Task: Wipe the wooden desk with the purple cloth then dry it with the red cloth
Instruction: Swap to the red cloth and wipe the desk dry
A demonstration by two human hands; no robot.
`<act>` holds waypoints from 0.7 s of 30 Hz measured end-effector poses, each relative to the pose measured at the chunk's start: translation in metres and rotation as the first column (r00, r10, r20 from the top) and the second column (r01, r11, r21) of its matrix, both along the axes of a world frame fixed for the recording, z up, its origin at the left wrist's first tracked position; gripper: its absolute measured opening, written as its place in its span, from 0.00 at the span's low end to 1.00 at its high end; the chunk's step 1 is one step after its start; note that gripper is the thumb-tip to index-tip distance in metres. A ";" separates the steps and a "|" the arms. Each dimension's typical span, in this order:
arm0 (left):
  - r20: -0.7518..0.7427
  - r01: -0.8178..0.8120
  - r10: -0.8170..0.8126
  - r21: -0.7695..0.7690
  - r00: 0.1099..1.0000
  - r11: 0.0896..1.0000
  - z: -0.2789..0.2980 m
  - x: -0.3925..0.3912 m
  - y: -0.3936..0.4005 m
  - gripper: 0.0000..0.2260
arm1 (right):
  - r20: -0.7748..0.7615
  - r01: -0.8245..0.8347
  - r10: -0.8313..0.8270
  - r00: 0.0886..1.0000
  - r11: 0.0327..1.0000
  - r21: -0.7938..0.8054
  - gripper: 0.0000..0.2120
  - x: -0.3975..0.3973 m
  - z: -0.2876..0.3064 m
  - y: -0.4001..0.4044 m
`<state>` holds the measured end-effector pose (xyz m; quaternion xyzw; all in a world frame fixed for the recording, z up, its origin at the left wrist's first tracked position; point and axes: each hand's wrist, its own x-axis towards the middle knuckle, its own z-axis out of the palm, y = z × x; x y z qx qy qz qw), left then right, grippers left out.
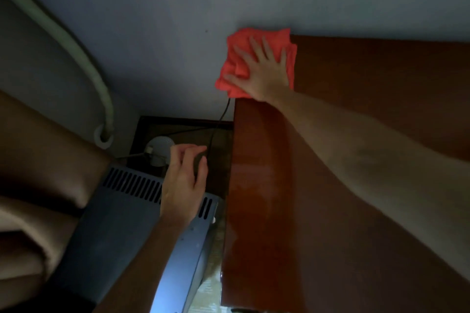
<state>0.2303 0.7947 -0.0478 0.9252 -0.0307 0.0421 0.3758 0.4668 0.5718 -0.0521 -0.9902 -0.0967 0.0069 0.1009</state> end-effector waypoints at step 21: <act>0.087 0.026 -0.031 0.068 0.996 0.997 0.083 -0.042 -0.022 0.17 | -0.101 -0.194 0.205 0.974 0.975 0.107 0.42 -0.416 0.011 0.035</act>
